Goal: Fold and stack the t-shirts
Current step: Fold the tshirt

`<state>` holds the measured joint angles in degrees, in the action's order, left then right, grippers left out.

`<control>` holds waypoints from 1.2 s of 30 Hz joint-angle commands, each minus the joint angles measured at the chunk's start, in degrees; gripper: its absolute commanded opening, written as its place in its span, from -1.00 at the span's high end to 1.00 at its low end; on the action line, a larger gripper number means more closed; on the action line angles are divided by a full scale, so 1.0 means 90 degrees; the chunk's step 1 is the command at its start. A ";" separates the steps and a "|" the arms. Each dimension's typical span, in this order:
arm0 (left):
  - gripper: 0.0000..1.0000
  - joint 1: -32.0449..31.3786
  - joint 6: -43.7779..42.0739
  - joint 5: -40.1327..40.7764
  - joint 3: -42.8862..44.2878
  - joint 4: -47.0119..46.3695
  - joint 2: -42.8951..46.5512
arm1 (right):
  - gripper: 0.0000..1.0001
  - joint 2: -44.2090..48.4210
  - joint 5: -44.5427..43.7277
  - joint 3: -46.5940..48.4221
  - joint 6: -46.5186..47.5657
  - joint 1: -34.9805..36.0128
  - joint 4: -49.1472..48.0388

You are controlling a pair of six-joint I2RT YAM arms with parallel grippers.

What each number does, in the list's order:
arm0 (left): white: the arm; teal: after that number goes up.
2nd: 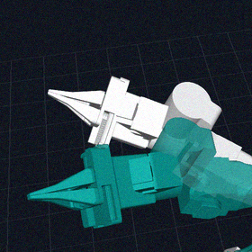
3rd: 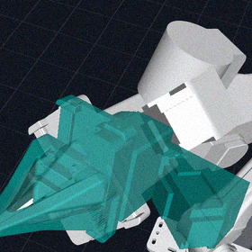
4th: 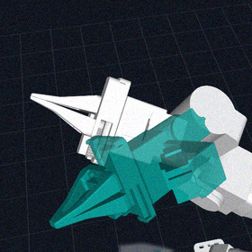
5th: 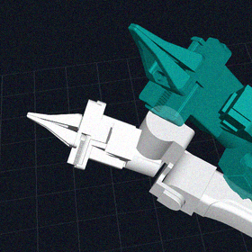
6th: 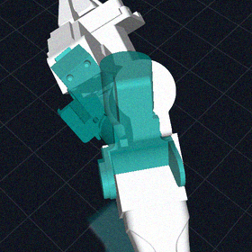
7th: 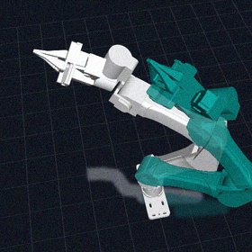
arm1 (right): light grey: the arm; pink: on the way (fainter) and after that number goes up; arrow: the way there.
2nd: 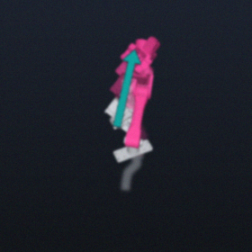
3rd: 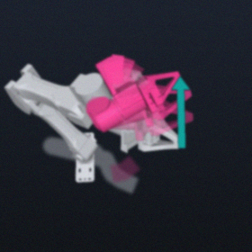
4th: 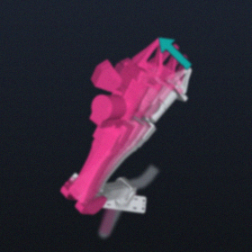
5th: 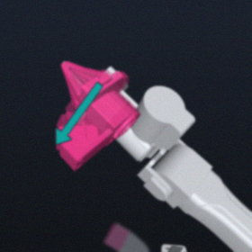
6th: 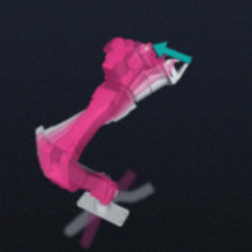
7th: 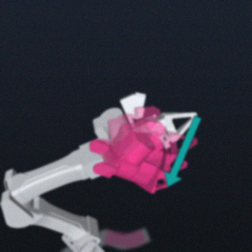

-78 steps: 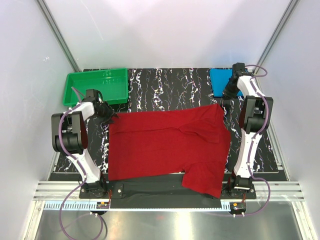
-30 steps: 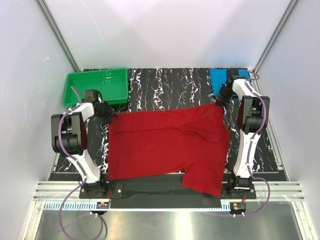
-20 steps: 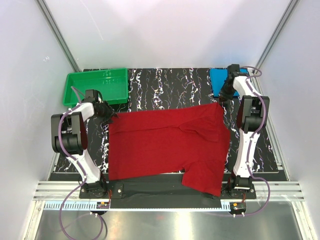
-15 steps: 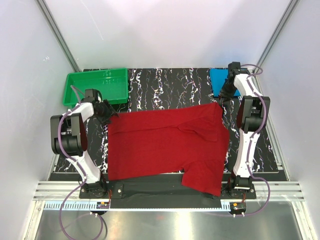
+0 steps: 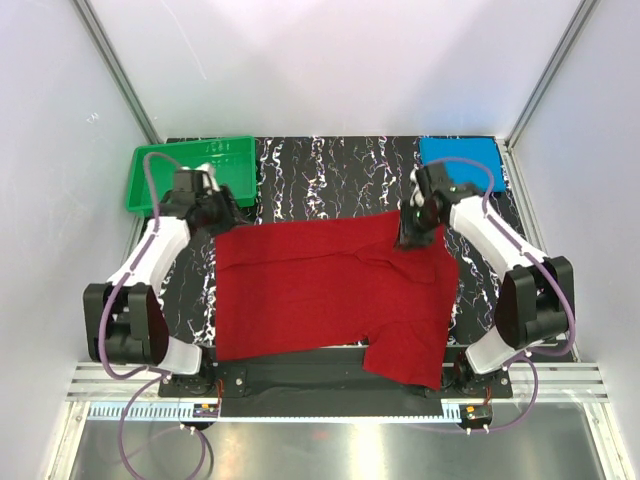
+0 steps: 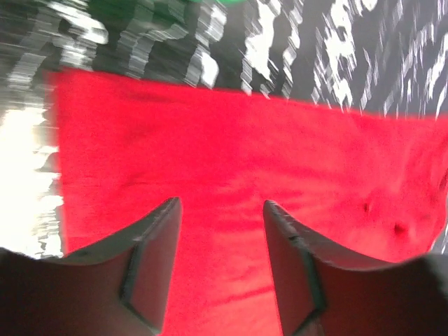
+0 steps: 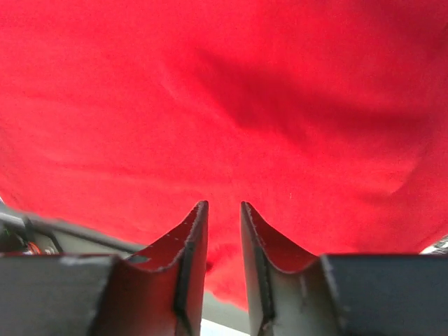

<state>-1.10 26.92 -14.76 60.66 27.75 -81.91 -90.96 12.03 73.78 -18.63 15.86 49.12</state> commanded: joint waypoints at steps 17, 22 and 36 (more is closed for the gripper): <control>0.10 -0.2211 0.0427 -0.1114 -0.0392 0.0266 0.0866 | 0.54 0.0195 -0.0115 -0.2543 -0.1230 0.0377 -0.2733; 0.10 -0.2221 0.0554 -0.0831 -0.0831 0.0832 0.1629 | 0.58 0.0282 -0.0604 -0.2826 -0.1328 0.0377 -0.3270; 0.08 -0.2221 0.0945 -0.0547 -0.1477 0.1438 0.3173 | 0.43 -0.0528 -0.0858 -0.1997 -0.1162 0.0377 -0.3427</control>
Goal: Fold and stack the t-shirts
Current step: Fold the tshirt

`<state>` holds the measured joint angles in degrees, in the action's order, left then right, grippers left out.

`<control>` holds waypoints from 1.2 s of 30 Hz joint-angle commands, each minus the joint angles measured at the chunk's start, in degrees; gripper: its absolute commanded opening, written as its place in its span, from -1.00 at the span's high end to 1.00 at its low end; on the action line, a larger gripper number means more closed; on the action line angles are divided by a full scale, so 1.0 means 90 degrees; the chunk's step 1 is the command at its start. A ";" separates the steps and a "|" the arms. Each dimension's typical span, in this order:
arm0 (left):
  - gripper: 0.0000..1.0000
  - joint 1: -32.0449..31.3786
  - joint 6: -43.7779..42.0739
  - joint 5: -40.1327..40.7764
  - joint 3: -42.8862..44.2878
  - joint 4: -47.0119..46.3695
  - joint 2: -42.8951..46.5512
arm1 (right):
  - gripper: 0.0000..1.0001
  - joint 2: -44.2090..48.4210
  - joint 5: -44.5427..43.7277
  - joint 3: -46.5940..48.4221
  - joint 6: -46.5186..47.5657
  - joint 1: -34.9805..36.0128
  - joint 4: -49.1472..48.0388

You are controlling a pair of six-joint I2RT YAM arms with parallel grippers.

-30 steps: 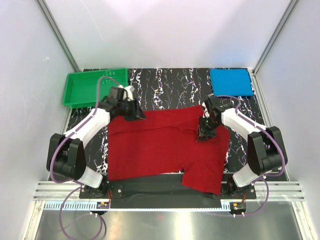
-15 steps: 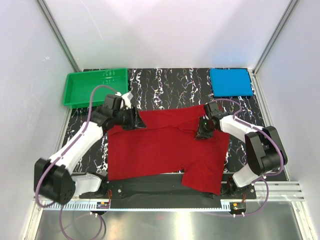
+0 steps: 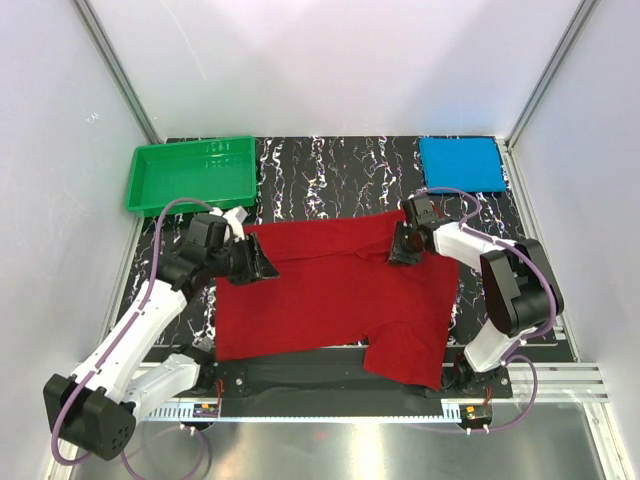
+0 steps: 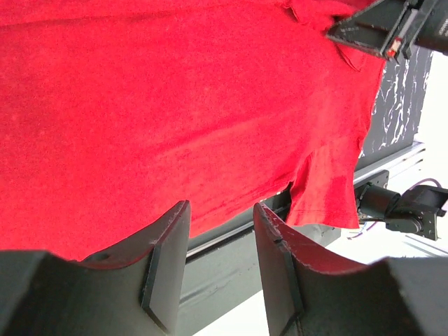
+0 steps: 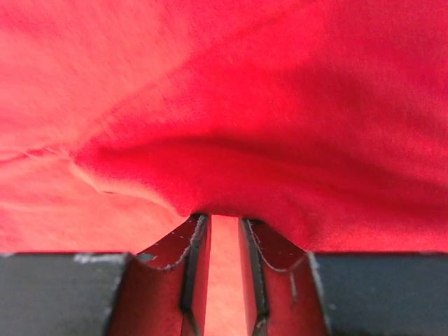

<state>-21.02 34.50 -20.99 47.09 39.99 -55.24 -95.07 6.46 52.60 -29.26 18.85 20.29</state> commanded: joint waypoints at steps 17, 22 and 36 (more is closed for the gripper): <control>0.07 -0.0009 0.0102 0.0126 0.0070 0.0118 0.0201 | 0.31 -0.0413 0.0318 0.0503 -0.0157 0.0054 -0.0526; 0.07 -0.0009 0.0083 0.0155 0.0070 0.0137 0.0210 | 0.68 -0.0463 0.0483 0.0552 -0.0303 0.0044 -0.0507; 0.05 -0.0009 0.0180 0.0077 -0.0183 -0.0331 0.0035 | 1.00 0.0153 0.1811 0.0583 -0.1055 0.0034 0.1212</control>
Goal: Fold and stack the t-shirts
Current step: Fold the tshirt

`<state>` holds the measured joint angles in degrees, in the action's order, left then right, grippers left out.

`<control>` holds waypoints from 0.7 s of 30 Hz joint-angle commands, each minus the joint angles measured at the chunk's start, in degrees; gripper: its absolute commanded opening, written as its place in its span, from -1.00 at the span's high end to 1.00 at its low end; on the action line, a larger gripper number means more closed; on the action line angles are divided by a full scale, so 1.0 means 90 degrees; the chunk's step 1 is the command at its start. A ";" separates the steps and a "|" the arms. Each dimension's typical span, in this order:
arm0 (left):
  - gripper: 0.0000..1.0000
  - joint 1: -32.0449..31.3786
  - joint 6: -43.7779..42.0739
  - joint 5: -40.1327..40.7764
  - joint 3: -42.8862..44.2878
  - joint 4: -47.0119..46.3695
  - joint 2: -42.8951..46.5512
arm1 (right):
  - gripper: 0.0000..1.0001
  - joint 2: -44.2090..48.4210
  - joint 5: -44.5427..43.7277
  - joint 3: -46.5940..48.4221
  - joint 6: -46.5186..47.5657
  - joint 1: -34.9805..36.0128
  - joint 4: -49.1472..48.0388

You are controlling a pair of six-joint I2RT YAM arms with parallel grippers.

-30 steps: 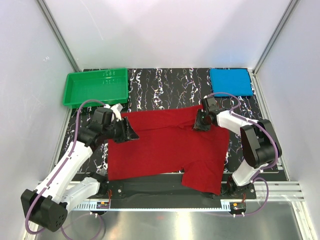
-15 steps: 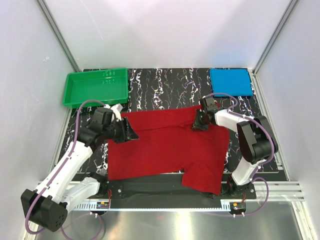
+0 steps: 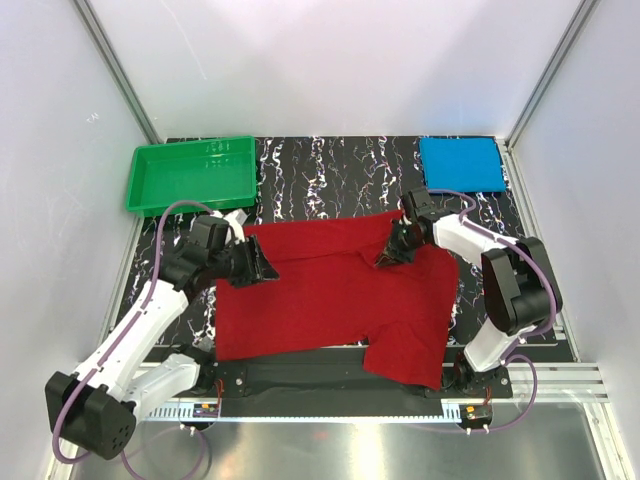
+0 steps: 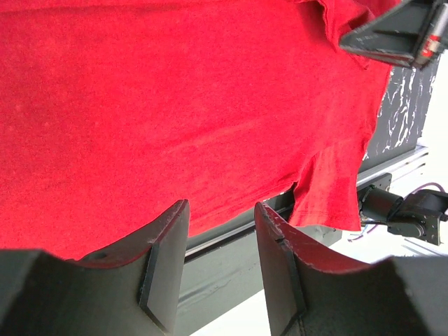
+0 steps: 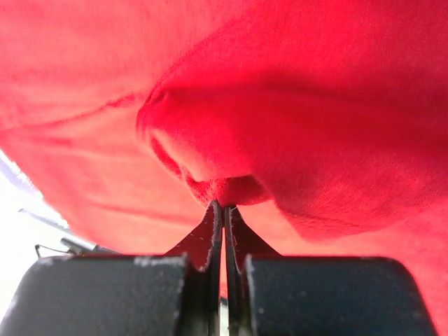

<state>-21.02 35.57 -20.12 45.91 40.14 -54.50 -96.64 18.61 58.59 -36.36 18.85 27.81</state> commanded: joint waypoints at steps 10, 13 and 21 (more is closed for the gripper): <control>0.05 -0.0009 0.0208 -0.0118 -0.0257 -0.0573 -0.0106 | 1.00 0.0328 0.0851 -0.0357 -0.0296 0.0044 0.0386; 0.04 -0.0009 0.0247 -0.0206 -0.0296 -0.0680 -0.0175 | 1.00 0.0259 0.1095 -0.0386 -0.0247 0.0044 0.0474; -0.02 -0.0291 0.0393 -0.0206 -0.0375 -0.1383 -0.0467 | 0.18 0.0766 0.0610 -0.0114 0.0347 0.0005 0.1127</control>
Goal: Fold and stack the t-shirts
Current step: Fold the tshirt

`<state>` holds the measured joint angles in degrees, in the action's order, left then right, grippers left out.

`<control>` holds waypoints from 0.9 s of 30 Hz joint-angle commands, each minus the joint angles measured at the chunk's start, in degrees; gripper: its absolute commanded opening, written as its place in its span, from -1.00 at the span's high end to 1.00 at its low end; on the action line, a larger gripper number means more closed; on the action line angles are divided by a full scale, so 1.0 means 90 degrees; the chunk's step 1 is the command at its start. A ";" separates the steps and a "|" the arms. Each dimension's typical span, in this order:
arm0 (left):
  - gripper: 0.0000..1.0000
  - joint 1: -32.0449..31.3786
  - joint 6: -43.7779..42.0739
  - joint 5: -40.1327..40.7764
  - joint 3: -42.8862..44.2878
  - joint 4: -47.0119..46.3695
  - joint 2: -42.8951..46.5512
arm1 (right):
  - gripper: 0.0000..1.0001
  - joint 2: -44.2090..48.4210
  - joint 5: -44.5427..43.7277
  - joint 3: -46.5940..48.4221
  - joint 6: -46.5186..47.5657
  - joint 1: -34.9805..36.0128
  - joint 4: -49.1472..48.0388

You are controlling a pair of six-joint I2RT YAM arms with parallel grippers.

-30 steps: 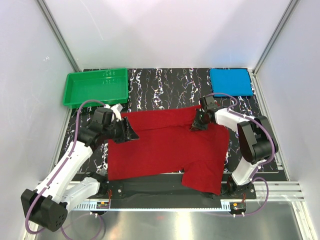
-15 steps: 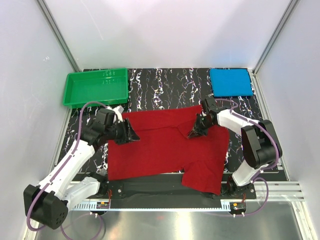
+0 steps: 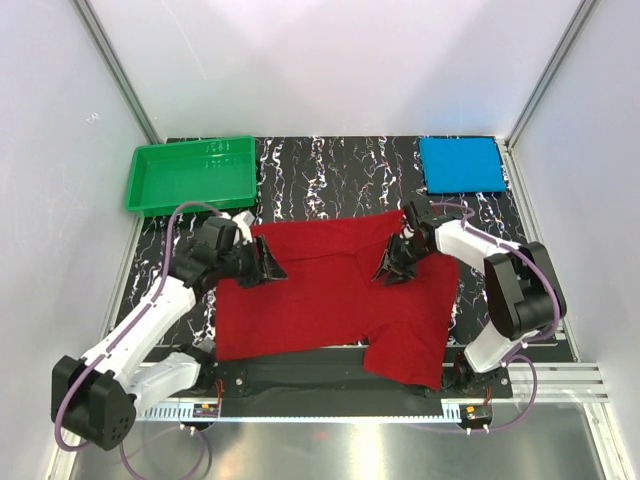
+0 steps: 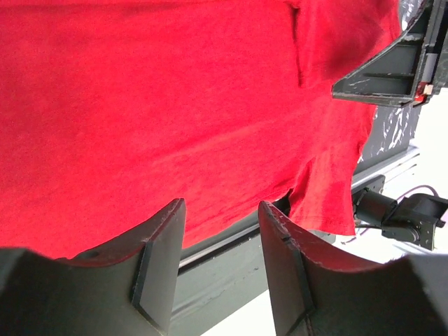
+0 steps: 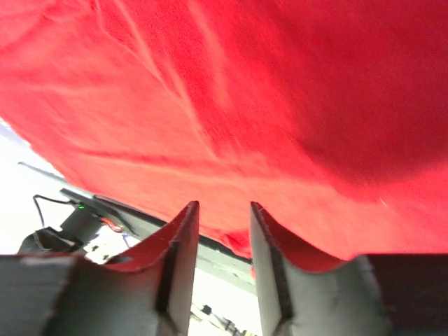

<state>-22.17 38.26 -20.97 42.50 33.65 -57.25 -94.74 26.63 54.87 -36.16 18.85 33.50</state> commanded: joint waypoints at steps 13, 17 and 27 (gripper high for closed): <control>0.03 -0.1998 0.0173 -0.0179 0.2160 -0.2322 -0.3529 | 0.24 0.0860 -0.1386 -0.0100 0.0873 -0.1694 0.0732; 0.05 -0.2077 0.0405 -0.0422 0.3147 -0.2342 -0.4632 | 0.49 0.0567 -0.1582 -0.0188 0.0981 -0.1821 0.0507; 0.07 -0.2243 0.1540 -0.0804 0.3832 -0.2889 -0.6254 | 0.21 0.0458 -0.1592 -0.0403 0.1127 -0.2056 0.0448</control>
<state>-41.47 48.99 -25.19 73.41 10.83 -111.68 -91.15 13.96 51.79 -27.29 0.49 38.61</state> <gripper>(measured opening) 0.463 0.386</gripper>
